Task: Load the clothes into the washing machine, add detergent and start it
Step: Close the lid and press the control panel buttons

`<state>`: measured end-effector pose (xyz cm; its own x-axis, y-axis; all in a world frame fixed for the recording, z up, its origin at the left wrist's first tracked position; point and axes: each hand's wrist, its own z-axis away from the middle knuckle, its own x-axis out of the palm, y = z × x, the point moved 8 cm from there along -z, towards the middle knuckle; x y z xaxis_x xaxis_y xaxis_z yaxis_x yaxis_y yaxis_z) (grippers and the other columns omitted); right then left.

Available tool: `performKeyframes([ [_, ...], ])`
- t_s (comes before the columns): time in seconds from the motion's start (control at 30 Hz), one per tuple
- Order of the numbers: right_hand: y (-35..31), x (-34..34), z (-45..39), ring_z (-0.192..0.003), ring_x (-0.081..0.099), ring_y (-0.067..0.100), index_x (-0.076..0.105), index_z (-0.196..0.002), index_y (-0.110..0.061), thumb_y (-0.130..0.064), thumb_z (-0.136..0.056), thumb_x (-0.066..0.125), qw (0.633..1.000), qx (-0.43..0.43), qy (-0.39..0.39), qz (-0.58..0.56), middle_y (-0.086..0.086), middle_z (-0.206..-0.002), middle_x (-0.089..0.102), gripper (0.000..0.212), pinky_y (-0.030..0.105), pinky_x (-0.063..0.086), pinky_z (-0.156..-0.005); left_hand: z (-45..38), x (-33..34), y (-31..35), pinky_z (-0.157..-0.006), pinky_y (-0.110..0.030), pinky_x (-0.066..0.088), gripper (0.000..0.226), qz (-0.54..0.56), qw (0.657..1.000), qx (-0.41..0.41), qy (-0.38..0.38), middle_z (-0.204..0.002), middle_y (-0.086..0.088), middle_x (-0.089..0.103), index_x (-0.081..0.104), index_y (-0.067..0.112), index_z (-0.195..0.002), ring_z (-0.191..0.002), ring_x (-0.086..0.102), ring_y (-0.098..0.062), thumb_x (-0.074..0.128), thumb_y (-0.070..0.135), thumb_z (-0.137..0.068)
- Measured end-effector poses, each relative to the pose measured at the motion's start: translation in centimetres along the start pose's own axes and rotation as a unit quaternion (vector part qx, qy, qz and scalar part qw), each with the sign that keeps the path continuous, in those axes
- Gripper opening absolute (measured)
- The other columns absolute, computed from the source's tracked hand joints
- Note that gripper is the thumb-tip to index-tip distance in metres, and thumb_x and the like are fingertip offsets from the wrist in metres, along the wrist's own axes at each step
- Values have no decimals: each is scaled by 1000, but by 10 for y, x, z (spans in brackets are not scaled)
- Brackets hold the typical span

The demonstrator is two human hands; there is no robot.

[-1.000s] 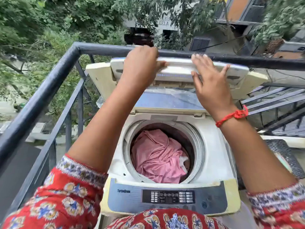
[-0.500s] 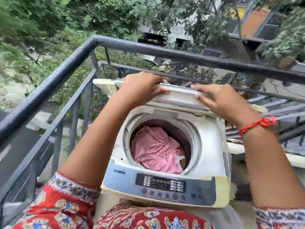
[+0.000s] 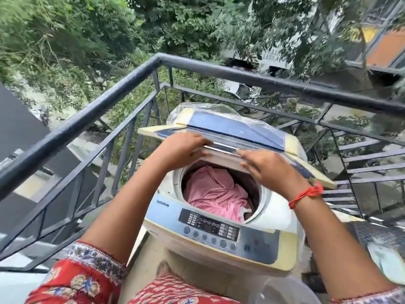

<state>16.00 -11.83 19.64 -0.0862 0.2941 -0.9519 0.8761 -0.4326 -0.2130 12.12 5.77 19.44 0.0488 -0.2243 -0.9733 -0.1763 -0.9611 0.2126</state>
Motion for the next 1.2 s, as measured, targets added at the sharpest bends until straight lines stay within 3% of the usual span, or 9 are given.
performKeyframes([
  [0.17,-9,27,18,-96,66,29,53,-134,-12,-28,-96,52,1000,-1,-28,-11,13,-109,70,41,41,56,-82,16,28,-4,-88,-38,49,33,18,998,-2,-59,-118,1,62,57,24,-121,-111,58,-22,57,40,-92],
  [0.37,-21,45,29,-101,64,22,51,-136,-10,-22,-96,55,999,-2,-45,0,6,-120,67,42,28,48,-90,29,46,-1,-85,-34,48,37,6,997,25,-73,-121,3,60,54,25,-127,-113,55,-19,56,39,-93],
  [0.53,-28,75,41,-85,65,24,57,-128,-7,-19,-91,55,998,-12,-61,-14,5,-106,70,39,33,54,-76,42,75,-3,-82,-37,51,37,8,993,30,-110,-120,4,60,54,25,-124,-112,55,-21,57,41,-91],
  [0.73,-30,114,59,-84,57,21,52,-133,-9,-21,-95,52,995,26,-89,-35,3,-110,66,40,29,48,-77,57,111,-6,-81,-39,51,37,-2,992,17,-127,-120,3,57,53,26,-122,-114,52,-22,58,44,-90],
  [0.97,-24,150,71,-100,54,23,45,-140,-12,-17,-95,53,980,102,-156,-67,1,-124,62,46,31,45,-91,68,134,2,-86,-38,42,22,-11,991,13,-134,-109,-3,60,57,17,-103,-109,51,-25,59,35,-91],
  [1.2,-19,168,71,-109,56,23,46,-140,-19,-29,-101,43,963,156,-213,-57,2,-123,62,40,33,43,-90,67,153,-3,-71,-42,51,14,3,982,14,-187,-100,-11,65,60,12,-94,-99,60,-31,52,24,-92],
])
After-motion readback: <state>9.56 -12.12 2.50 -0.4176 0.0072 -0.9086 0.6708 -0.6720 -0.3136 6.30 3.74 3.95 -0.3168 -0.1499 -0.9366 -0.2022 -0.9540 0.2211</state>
